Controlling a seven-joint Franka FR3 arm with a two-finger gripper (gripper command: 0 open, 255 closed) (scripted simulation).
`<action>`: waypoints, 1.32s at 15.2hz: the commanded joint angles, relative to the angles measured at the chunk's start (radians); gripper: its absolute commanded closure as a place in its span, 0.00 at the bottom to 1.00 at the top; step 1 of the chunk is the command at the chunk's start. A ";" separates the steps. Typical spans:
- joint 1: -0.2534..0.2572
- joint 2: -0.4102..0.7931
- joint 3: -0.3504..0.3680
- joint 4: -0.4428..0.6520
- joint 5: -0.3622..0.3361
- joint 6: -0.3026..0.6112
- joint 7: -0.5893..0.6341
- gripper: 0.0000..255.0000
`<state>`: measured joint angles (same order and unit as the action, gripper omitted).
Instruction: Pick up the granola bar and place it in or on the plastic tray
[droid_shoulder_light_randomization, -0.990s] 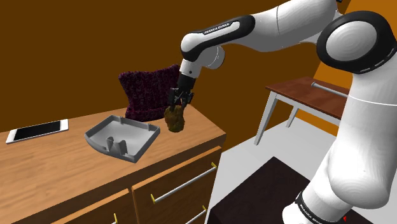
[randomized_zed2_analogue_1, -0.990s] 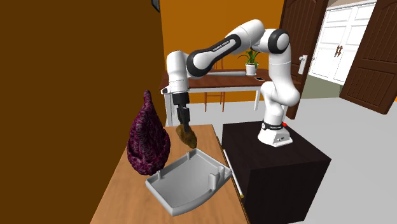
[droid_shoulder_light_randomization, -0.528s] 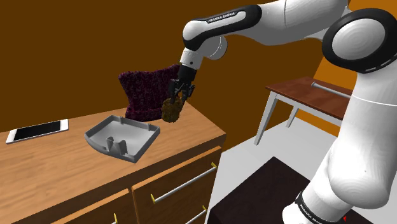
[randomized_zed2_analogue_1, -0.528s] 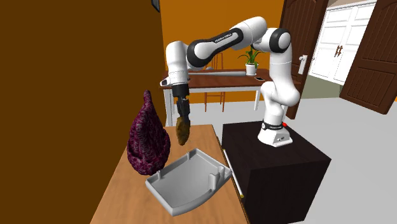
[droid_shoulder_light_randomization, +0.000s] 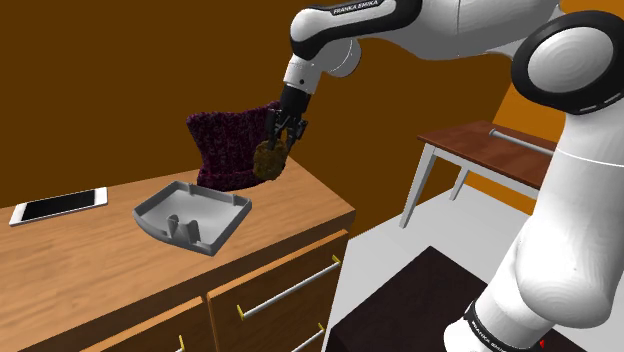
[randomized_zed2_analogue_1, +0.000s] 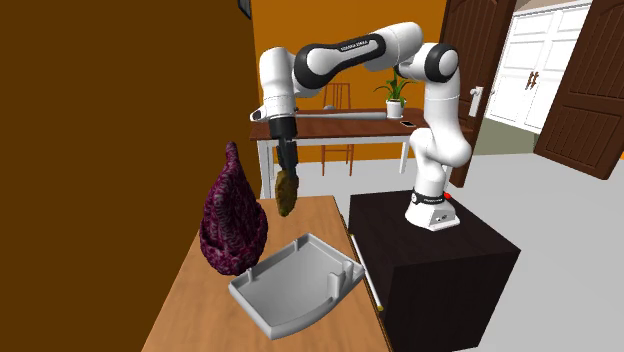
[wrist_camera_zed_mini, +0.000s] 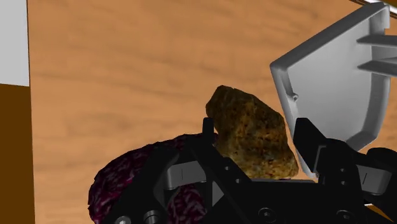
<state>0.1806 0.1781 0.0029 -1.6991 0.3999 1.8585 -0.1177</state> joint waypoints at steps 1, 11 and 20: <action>-0.001 -0.005 0.000 0.022 -0.003 -0.025 0.010 1.00; 0.075 0.087 0.048 0.184 -0.022 -0.044 0.153 1.00; 0.201 0.312 0.097 0.508 -0.073 -0.075 0.349 1.00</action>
<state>0.3665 0.4589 0.0956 -1.2401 0.3335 1.7931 0.2073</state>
